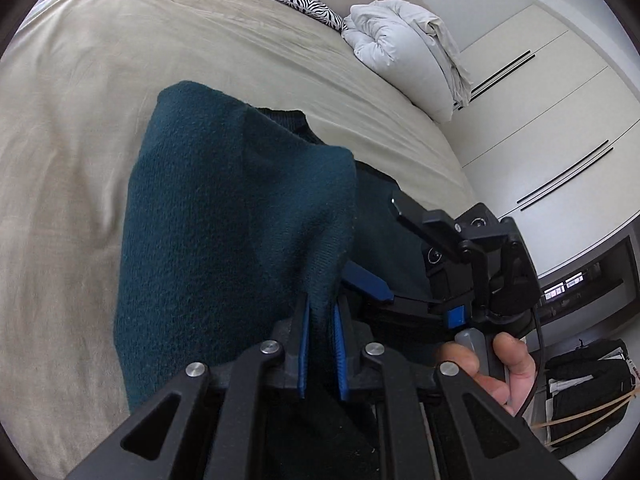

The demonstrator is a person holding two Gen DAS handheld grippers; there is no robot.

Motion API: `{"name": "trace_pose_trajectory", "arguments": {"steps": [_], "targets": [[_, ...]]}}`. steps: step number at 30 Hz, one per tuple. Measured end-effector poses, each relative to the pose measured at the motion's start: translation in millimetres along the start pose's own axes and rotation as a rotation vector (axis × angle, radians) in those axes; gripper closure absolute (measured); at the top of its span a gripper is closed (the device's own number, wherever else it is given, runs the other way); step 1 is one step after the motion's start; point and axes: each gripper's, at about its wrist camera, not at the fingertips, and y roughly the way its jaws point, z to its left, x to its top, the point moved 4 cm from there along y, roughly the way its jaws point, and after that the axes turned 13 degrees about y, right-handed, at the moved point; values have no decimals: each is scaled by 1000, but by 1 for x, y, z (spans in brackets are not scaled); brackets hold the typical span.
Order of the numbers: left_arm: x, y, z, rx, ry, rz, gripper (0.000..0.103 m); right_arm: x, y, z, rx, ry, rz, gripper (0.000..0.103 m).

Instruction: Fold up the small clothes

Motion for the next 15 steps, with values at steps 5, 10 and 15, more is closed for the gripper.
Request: {"name": "trace_pose_trajectory", "arguments": {"steps": [5,10,15], "targets": [[-4,-7,1,22,35,-28,91,7,8,3,-11,-4,23,44],[-7,-9,1,31,61,-34,88,0,24,9,-103,-39,55,44],[-20,-30,-4,8,88,-56,73,0,34,7,-259,-73,68,76]]}}
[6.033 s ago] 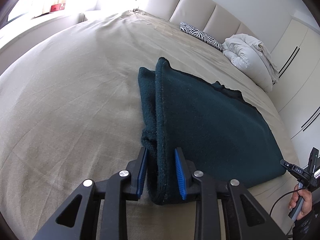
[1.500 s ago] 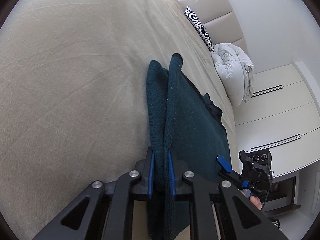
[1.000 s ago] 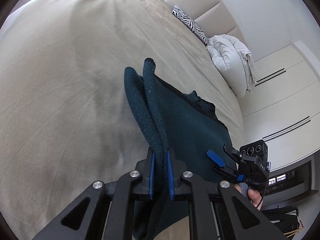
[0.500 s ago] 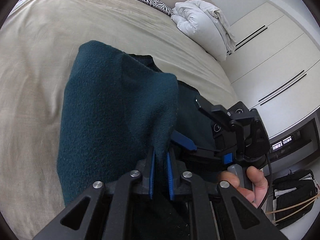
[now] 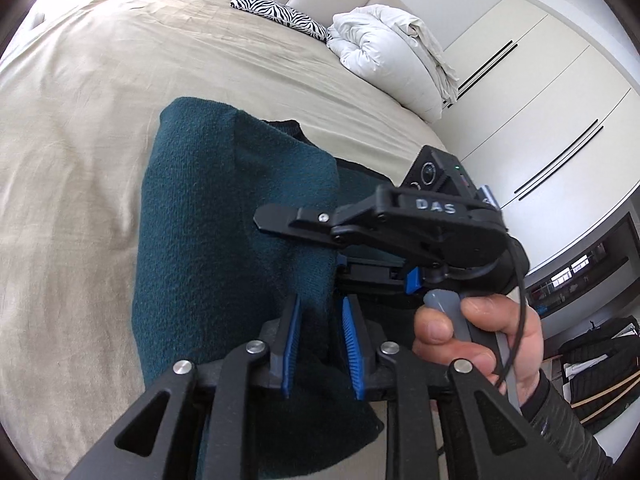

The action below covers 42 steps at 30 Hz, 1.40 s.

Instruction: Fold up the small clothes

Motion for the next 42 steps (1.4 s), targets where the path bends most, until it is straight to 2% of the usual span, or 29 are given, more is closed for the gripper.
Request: {"name": "trace_pose_trajectory", "arguments": {"steps": [1,2,5,10,15,20,27,29,32,35,37,40,42], "targets": [[-3,-8,-2,-2,13,-11,71,-2,3,-3,-23,7,-2,85],[-7,-15,-3,-4,22,-19,67,-1,1,-8,-43,19,-6,90],[-17,-34,-1,-15,26,-38,67,1,-3,-12,-69,23,-19,91],[-21,-56,10,-6,17,-62,67,1,-15,1,-161,-30,-48,93],[-18,-64,11,-11,2,-88,61,1,-58,14,-252,-100,-70,93],[-20,-58,-1,-26,33,-75,61,17,-140,11,-301,-105,-148,93],[3,-30,-34,-24,119,-67,61,33,-231,-7,-354,-77,-224,93],[7,-17,-42,-19,145,-65,57,39,-245,-22,-348,-48,-234,93],[10,4,-53,-15,159,-35,57,48,-252,-56,-400,20,-238,93],[10,26,-63,35,226,-6,54,45,-267,-66,-303,45,-287,92],[6,41,-59,53,214,27,54,42,-275,-70,-263,80,-304,89],[0,51,-52,63,189,43,54,32,-297,-77,-258,93,-320,83],[-2,53,-52,67,202,48,53,15,-317,-90,-225,95,-288,70]]}}
